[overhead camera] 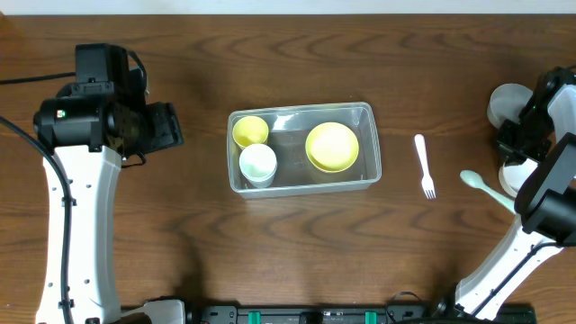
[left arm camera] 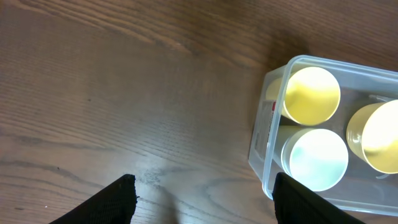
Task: Pack container
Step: 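Carry the white bowl into the container onto the yellow bowl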
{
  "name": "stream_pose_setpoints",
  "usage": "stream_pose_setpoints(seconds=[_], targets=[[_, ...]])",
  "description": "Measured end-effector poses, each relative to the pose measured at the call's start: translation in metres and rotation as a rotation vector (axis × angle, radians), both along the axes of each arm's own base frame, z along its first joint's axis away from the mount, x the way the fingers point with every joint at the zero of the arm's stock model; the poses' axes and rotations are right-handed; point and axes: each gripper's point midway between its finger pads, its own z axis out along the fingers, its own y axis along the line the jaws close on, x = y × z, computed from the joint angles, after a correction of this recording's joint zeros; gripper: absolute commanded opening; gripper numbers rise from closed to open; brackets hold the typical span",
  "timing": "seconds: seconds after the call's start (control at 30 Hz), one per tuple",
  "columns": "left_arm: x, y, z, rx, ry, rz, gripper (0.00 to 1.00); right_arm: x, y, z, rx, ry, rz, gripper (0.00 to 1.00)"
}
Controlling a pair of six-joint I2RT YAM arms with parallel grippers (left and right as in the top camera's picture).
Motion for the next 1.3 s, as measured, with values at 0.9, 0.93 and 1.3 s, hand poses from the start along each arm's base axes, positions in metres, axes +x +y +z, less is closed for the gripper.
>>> stream_pose_setpoints(seconds=[0.9, 0.93, 1.3], targets=[[0.0, 0.0, 0.0, 0.0, 0.0, 0.0, 0.71, 0.044, 0.276, 0.211, 0.11, -0.635, 0.858, 0.03], [0.0, 0.0, 0.0, 0.0, 0.0, 0.0, 0.71, 0.039, 0.299, 0.206, 0.13, -0.621, 0.923, 0.03], [-0.001, 0.0, -0.001, 0.0, 0.006, 0.0, 0.71, 0.004, 0.412, 0.126, 0.164, -0.398, 1.26, 0.03]])
